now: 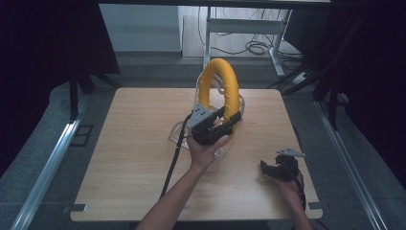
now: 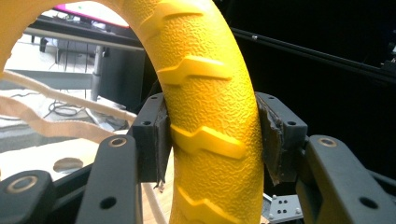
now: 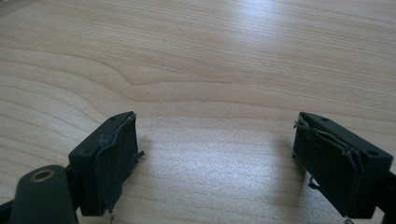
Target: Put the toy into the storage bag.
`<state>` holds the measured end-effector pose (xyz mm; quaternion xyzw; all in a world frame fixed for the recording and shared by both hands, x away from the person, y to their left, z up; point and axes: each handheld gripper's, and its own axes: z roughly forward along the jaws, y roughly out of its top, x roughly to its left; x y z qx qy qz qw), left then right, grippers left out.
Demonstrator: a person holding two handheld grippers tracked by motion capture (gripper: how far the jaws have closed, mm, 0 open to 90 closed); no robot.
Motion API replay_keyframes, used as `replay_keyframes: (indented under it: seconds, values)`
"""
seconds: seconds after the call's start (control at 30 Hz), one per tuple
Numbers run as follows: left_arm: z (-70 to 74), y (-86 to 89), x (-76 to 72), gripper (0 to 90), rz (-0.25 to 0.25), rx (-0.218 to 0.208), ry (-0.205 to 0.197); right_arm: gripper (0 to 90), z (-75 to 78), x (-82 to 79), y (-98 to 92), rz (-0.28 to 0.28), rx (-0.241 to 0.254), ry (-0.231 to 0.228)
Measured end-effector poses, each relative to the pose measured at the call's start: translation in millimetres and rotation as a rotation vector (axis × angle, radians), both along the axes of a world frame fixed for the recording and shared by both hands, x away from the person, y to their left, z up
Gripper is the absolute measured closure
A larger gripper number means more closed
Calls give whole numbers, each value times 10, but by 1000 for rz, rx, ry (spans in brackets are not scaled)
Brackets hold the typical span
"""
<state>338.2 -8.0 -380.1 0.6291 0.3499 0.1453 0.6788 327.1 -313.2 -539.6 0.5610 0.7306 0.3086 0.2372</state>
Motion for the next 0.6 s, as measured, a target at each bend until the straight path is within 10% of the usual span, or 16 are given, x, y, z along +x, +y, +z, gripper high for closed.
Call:
replay_keyframes:
  seconds: [0.6]
  values:
    - [-173,37,143,492,12,-5,73,144,0,0,0,0,0,0]
